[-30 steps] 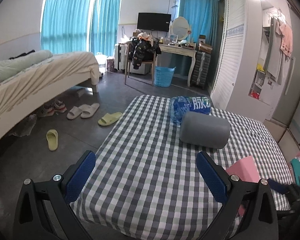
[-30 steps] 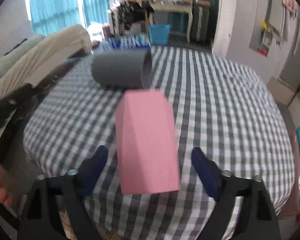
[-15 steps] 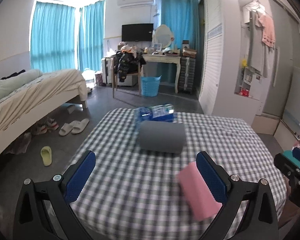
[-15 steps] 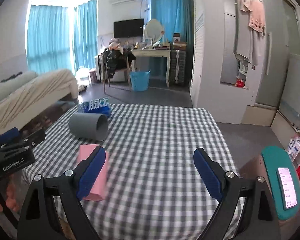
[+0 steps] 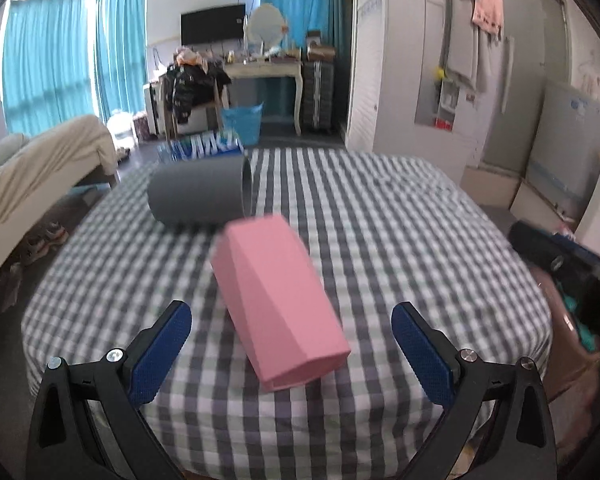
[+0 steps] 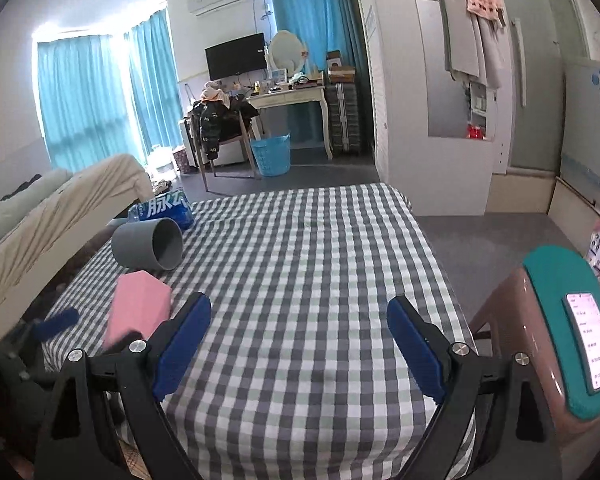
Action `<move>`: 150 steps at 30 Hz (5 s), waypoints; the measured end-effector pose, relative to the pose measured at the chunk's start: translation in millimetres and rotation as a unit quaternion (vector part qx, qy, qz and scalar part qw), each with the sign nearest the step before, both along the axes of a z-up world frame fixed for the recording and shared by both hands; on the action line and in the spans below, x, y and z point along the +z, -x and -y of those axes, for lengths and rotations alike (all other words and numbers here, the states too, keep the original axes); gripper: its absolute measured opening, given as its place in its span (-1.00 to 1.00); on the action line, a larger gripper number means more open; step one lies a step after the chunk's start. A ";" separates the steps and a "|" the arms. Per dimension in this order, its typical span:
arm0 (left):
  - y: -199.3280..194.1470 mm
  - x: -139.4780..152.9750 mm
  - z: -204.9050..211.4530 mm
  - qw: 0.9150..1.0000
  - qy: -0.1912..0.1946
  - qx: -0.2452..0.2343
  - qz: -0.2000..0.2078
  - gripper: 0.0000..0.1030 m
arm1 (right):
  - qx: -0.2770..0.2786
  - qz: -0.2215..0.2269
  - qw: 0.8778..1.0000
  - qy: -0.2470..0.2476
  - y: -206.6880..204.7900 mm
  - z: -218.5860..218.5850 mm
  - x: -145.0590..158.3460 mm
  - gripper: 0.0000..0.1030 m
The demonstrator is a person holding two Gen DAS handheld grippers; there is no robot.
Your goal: Flip cup upside down
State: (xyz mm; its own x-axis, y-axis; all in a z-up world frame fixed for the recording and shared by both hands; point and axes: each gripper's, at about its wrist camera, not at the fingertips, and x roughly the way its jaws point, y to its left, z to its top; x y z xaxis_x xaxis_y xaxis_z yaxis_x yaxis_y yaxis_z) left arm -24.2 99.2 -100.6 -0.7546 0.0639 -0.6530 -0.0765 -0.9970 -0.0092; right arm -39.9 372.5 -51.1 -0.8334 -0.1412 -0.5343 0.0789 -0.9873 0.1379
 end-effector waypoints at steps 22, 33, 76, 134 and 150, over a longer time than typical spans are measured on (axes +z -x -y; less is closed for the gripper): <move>5.0 -9.8 19.8 0.999 -0.031 -0.012 0.030 0.15 | 0.013 0.038 0.999 -0.022 16.6 19.0 -24.6 0.74; 27.0 21.7 33.4 0.999 -0.033 0.002 0.000 0.11 | 0.023 0.046 0.998 -0.025 16.1 29.7 -30.2 0.74; 59.3 -8.0 17.8 0.998 -0.027 -0.048 0.000 0.25 | 0.011 0.039 0.998 -0.038 34.1 34.5 -21.9 0.74; 54.0 72.9 26.5 0.995 -0.079 0.001 -0.067 0.61 | -0.014 -0.040 0.997 -0.072 30.2 47.4 49.6 0.74; -8.3 51.3 60.9 0.993 -0.038 0.041 -0.102 0.77 | 0.023 -0.025 0.998 -0.053 11.8 79.4 21.0 0.74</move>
State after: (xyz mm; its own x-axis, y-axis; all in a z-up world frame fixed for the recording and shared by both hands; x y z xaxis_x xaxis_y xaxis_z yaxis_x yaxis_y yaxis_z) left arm -15.8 38.4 -49.2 -0.8750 0.0401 -0.4824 -0.0031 -0.9970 -0.0773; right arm -51.7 293.1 -30.2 -0.8534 -0.1246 -0.5062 0.1279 -0.9914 0.0285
